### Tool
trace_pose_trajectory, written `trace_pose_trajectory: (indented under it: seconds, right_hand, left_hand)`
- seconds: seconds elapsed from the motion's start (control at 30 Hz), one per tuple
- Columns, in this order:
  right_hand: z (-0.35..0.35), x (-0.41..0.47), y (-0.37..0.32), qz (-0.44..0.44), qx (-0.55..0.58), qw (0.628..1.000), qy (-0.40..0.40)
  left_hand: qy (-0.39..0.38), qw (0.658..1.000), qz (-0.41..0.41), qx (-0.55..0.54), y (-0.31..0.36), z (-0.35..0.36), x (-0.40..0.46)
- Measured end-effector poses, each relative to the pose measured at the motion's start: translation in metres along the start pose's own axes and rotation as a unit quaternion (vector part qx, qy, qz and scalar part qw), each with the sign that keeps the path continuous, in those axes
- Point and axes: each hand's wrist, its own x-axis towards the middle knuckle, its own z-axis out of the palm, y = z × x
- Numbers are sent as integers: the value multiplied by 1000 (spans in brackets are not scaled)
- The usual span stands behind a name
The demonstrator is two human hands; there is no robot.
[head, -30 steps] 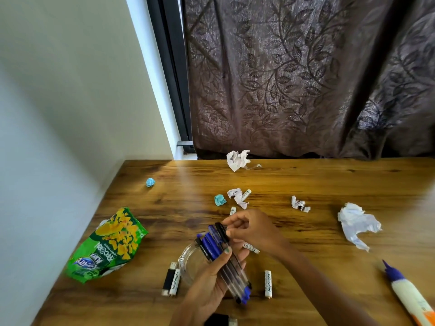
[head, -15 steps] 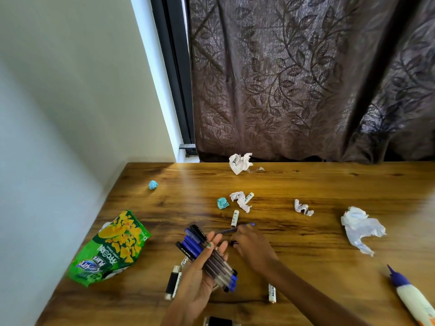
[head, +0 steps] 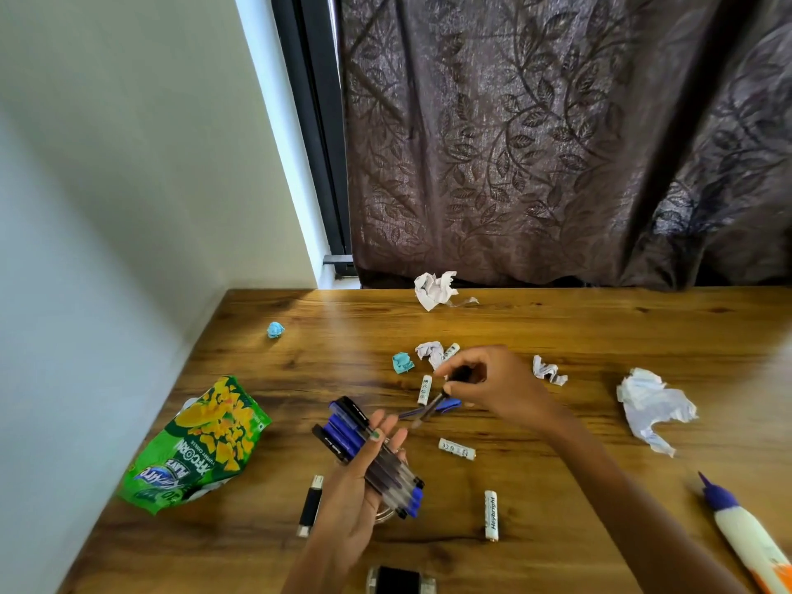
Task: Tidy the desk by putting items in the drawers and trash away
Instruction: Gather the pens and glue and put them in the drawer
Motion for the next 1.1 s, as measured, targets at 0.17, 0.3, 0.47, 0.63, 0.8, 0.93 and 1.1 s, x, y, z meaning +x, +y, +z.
trace_pose_trajectory:
  seconds: [0.17, 0.3, 0.47, 0.63, 0.8, 0.93, 1.1]
  right_hand:
    - [-5, -2, -13, 11, 94, 995, -32]
    - [20, -1, -12, 24, 117, 992, -34]
    - [44, 2, -4, 60, 128, 990, -16]
    - [47, 12, 15, 48, 65, 996, 35]
    - [50, 21, 64, 48, -232, 971, 37]
    - [58, 13, 85, 53, -291, 955, 32]
    - [52, 10, 88, 49, -272, 961, 10]
  left_hand:
    - [-10, 999, 9, 34, -2, 6, 1]
    - [-62, 996, -43, 49, -6, 17, -4]
    - [-78, 991, -90, 67, -15, 26, -10]
    - [-20, 996, -72, 49, -17, 20, -8]
    - [3, 998, -59, 0, -8, 9, -1]
    - [20, 999, -49, -5, -5, 5, 1]
    - [27, 998, -47, -9, -5, 4, 1]
